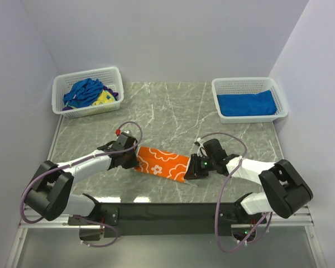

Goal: Fold and stack the towels
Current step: Fold the towel

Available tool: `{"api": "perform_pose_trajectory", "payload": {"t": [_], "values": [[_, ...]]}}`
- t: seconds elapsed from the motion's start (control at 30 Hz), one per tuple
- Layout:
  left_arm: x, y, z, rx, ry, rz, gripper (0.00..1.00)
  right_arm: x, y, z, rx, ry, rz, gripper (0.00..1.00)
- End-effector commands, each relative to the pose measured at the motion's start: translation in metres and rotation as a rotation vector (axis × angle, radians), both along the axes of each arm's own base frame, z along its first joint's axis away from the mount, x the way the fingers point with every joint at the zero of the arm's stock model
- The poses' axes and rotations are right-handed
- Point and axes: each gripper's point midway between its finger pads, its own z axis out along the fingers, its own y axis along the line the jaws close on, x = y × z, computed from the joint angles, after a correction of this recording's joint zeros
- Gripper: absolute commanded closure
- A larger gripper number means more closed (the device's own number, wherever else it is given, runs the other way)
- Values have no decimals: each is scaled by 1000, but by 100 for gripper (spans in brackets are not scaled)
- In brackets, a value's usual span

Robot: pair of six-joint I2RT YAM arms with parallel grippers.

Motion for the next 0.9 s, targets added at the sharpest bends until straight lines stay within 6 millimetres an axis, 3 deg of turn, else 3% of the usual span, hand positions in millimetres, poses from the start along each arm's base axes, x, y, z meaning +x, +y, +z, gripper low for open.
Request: {"api": "perform_pose_trajectory", "payload": {"t": [0.0,0.17,0.27,0.37,0.6,0.67,0.77,0.87], "values": [[-2,20,-9,96,20,16,86,13,-1,16,13,-95,-7,72],[-1,23,-4,102,6,21,85,49,6,67,60,-270,-68,72],[-1,24,-4,106,2,23,84,66,7,77,65,-305,-106,72],[0,24,-3,105,1,25,83,81,9,66,61,-289,-136,72],[6,25,7,119,-25,25,78,81,-1,9,18,-143,-188,75],[9,25,14,120,-39,26,72,80,-7,2,22,-118,-206,75],[17,21,31,117,-85,14,60,82,-13,10,7,-142,-215,76],[23,16,56,154,-146,-7,46,88,-23,34,-33,-224,-238,75]]}}
